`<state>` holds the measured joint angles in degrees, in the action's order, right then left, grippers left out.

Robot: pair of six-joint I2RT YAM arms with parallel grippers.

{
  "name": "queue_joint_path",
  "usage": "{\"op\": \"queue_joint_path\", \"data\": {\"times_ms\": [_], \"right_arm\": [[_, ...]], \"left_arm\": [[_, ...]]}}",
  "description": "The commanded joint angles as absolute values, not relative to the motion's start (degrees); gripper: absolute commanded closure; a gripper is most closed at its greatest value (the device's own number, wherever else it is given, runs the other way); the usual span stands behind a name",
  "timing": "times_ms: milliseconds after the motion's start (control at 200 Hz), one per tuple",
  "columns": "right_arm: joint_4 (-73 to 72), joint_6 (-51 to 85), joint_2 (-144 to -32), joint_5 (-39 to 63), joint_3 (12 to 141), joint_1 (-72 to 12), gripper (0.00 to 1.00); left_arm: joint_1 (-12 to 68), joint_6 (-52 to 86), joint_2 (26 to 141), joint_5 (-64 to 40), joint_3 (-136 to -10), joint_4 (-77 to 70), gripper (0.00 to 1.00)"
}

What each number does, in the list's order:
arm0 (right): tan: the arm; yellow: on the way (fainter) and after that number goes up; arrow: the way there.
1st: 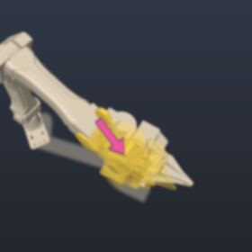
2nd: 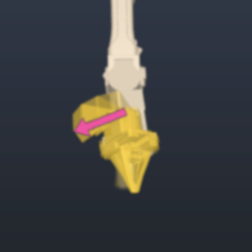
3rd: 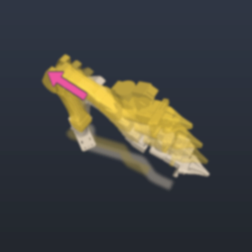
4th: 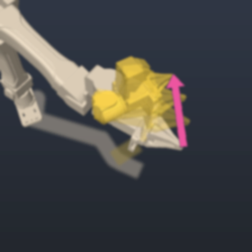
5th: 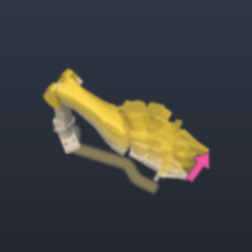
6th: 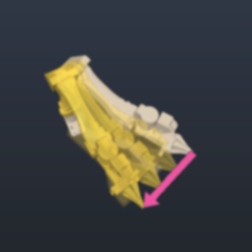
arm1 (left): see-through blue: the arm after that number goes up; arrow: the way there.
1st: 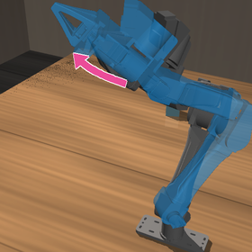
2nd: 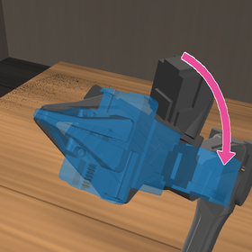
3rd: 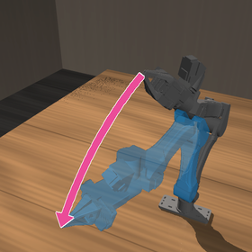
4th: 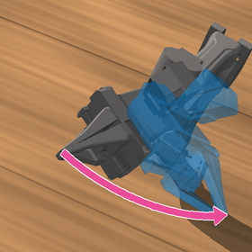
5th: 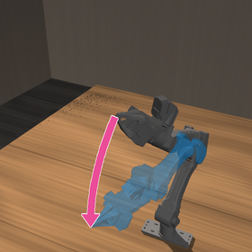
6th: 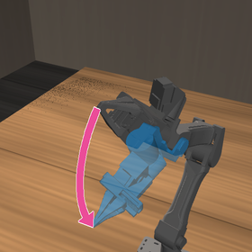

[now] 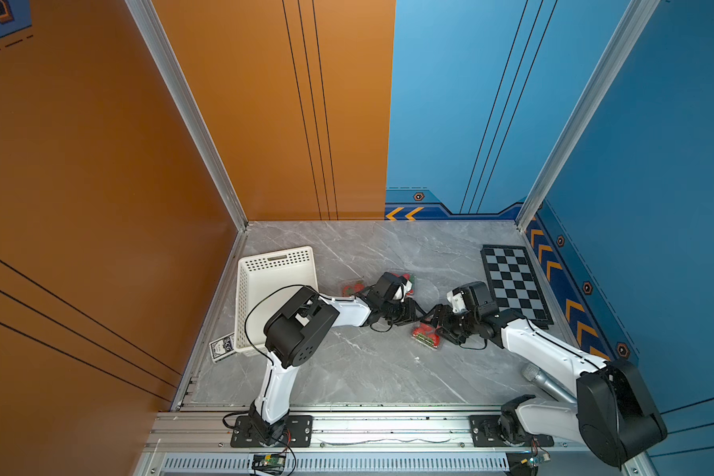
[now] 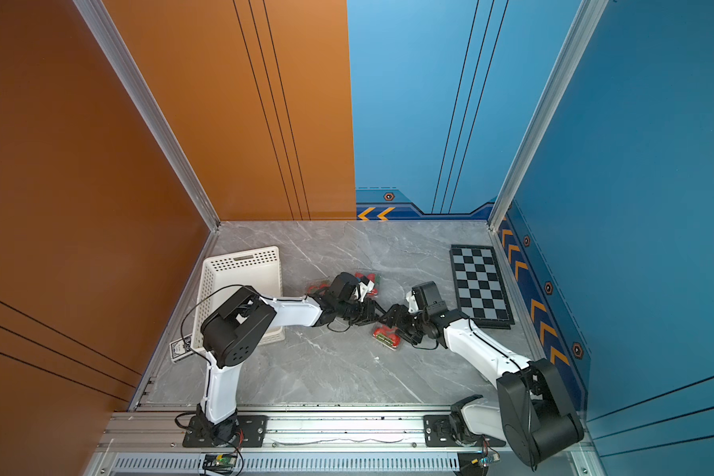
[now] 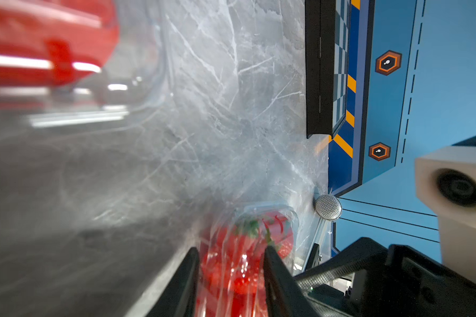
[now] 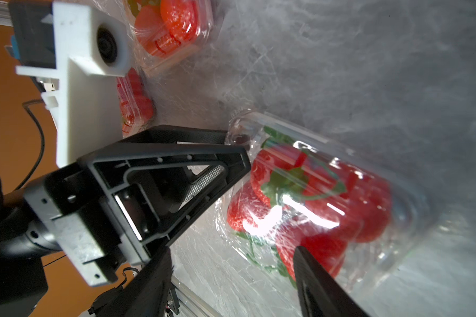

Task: Pack strawberries into containers
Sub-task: Close the packing box at the center of the board.

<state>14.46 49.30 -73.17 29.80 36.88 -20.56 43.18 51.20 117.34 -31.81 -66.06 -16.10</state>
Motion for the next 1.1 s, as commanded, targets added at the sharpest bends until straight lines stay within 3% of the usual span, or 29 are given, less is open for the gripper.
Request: {"op": "queue_joint_path", "data": {"times_ms": [0,220,511,556,616,716,836,1096], "right_arm": [[16.2,47.7,-73.4,29.8,36.1,-20.1,0.28],[16.2,47.6,-72.8,30.1,35.4,-19.5,0.28],[16.8,46.9,-71.9,30.7,34.9,-18.5,0.28],[16.9,46.9,-71.6,30.9,35.0,-18.4,0.28],[17.4,46.5,-71.2,31.0,35.1,-18.2,0.28],[18.4,46.1,-70.1,31.1,35.3,-17.7,0.28],[19.6,45.4,-69.0,31.3,35.3,-16.8,0.28],[22.9,43.4,-66.5,31.7,34.4,-14.5,0.27]], "left_arm": [[43.6,50.2,118.7,-32.7,-67.1,-15.3,0.66],[43.9,50.5,119.9,-33.3,-67.8,-15.4,0.81],[43.8,50.8,118.3,-33.1,-67.9,-15.4,0.87],[43.8,51.0,118.0,-33.3,-68.0,-15.3,0.85],[43.7,51.5,117.5,-33.1,-67.7,-15.8,0.73],[43.7,51.7,116.7,-33.1,-67.4,-16.4,0.66],[43.6,51.7,116.1,-33.0,-67.1,-16.4,0.6],[43.5,51.7,114.1,-33.0,-64.3,-16.4,0.57]]}}
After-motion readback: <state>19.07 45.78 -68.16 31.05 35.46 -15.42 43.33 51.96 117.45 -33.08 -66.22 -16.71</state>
